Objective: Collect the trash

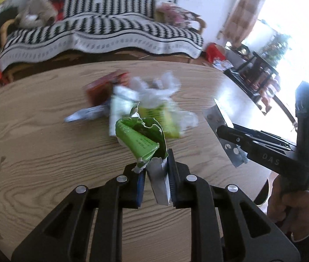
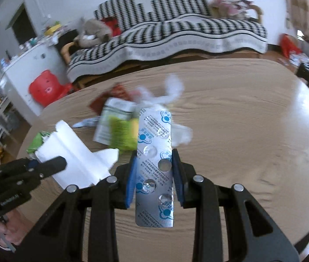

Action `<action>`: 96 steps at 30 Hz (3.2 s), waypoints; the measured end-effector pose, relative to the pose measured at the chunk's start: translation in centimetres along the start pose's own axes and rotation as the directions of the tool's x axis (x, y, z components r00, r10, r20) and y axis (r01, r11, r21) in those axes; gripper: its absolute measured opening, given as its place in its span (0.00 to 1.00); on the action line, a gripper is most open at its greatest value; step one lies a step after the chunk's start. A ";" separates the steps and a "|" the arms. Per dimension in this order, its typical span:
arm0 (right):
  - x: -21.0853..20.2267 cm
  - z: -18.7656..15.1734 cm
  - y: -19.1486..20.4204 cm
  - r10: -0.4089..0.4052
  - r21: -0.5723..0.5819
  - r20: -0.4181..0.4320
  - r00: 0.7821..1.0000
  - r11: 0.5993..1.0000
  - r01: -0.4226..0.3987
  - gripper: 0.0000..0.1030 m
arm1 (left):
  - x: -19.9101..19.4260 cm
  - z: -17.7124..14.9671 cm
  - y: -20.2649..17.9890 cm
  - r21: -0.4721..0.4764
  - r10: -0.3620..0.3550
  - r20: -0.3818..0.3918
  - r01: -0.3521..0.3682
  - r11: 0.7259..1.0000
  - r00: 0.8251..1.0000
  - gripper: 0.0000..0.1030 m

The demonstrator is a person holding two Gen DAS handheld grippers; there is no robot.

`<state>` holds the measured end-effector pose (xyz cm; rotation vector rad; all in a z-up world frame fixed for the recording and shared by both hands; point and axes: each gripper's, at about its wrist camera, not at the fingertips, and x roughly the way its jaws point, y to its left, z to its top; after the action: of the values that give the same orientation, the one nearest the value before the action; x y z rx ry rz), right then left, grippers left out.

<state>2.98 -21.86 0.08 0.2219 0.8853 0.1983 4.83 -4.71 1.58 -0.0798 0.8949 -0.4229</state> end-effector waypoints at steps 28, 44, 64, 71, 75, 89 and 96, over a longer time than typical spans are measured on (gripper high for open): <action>-15.9 -12.5 -29.0 -0.315 0.394 -0.029 0.949 0.868 0.301 0.29 | 10.0 -4.6 -32.6 0.352 -0.302 -0.169 0.343 0.871 0.938 0.17; -16.8 -16.3 -34.3 -0.346 0.471 -0.090 0.934 0.811 0.346 0.29 | 13.5 -8.5 -39.6 0.387 -0.323 -0.266 0.408 0.827 0.908 0.17; -17.6 -18.9 -37.0 -0.345 0.534 -0.123 0.930 0.767 0.355 0.30 | 18.2 -10.4 -42.5 0.420 -0.296 -0.364 0.440 0.794 0.883 0.18; -17.6 -19.1 -37.6 -0.343 0.543 -0.131 0.930 0.760 0.357 0.57 | 19.0 -10.8 -42.6 0.412 -0.286 -0.367 0.430 0.803 0.885 0.40; -18.3 -18.8 -37.6 -0.362 0.548 -0.106 0.926 0.756 0.358 0.60 | 18.7 -10.6 -42.4 0.409 -0.293 -0.349 0.426 0.807 0.890 0.59; -17.9 -12.7 -30.4 -0.382 0.409 0.010 0.924 0.845 0.345 0.76 | 12.5 -5.3 -33.2 0.345 -0.284 -0.189 0.334 0.877 0.940 0.86; -13.2 -7.2 -21.9 -0.278 0.270 0.035 0.960 0.928 0.258 0.76 | 8.8 -2.2 -22.6 0.270 -0.161 -0.059 0.171 0.947 0.985 0.87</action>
<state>-9.04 -45.54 -0.53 0.3498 0.8591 -0.1840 0.68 -28.52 -0.81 0.1087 0.8606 -0.7046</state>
